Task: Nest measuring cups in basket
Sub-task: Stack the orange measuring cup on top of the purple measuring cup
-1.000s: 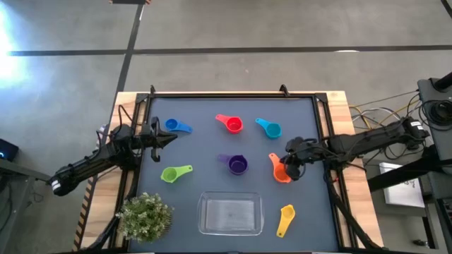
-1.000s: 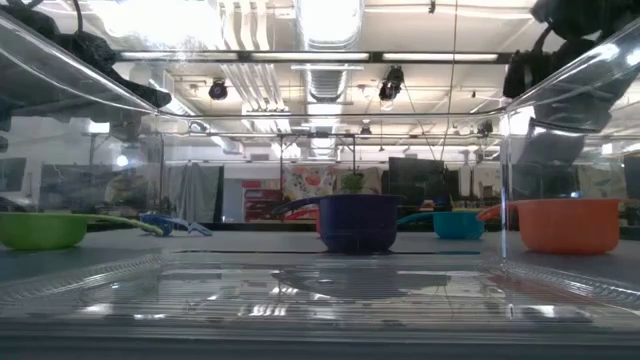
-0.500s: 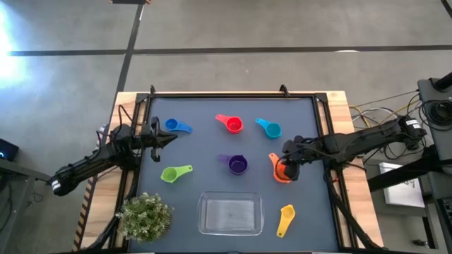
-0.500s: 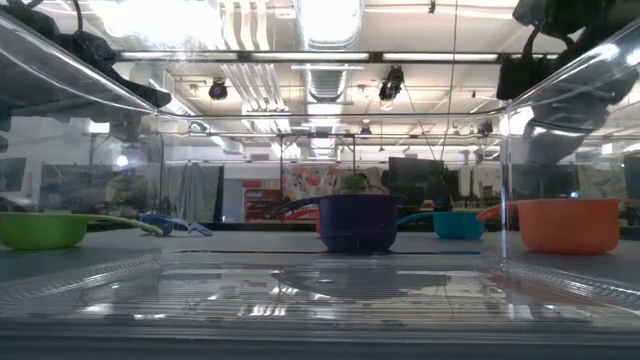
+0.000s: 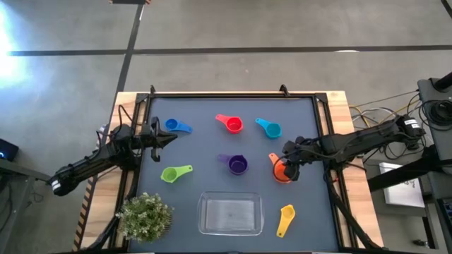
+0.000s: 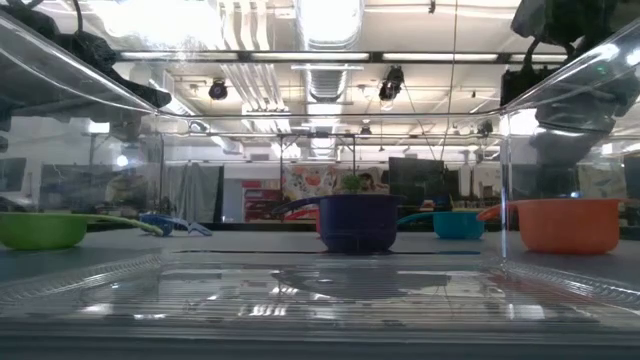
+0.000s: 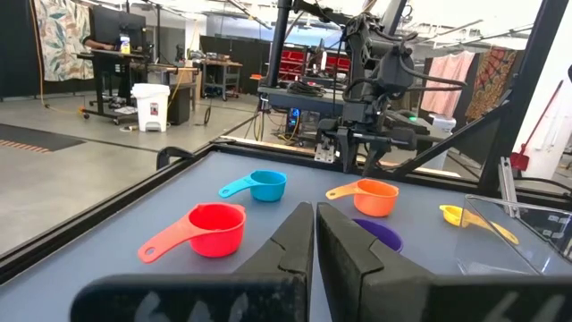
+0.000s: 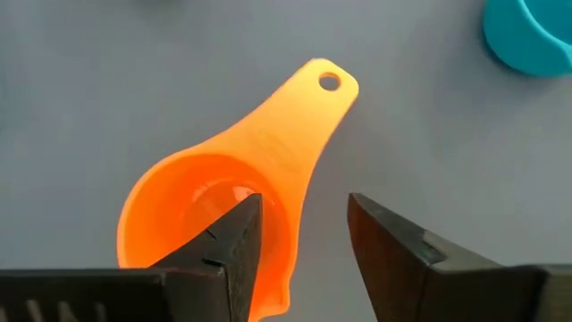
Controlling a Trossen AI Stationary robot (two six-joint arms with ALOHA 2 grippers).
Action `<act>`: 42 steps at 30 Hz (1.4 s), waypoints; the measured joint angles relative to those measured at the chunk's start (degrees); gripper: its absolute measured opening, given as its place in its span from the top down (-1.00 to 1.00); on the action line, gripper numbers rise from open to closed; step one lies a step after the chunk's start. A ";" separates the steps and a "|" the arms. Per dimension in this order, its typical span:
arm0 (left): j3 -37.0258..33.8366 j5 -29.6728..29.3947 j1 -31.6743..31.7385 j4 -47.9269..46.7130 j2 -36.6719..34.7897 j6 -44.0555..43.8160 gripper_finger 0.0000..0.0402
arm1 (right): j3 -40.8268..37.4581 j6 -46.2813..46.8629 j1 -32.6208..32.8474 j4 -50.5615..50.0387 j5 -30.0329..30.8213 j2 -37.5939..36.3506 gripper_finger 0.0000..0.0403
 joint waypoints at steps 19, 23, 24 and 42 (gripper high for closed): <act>-0.02 0.00 0.01 0.00 0.00 0.00 1.00 | -0.04 -0.01 0.00 -0.12 0.02 9.56 0.35; -0.02 0.01 0.00 0.00 0.00 0.00 1.00 | -0.04 -0.26 0.00 0.05 0.03 8.75 0.46; -0.01 0.00 -0.02 0.00 0.00 0.00 1.00 | -0.04 -0.26 0.00 0.04 0.04 8.24 0.49; 0.00 0.01 -0.01 0.00 0.00 0.00 1.00 | 7.68 -9.89 -0.09 2.68 3.22 0.48 0.96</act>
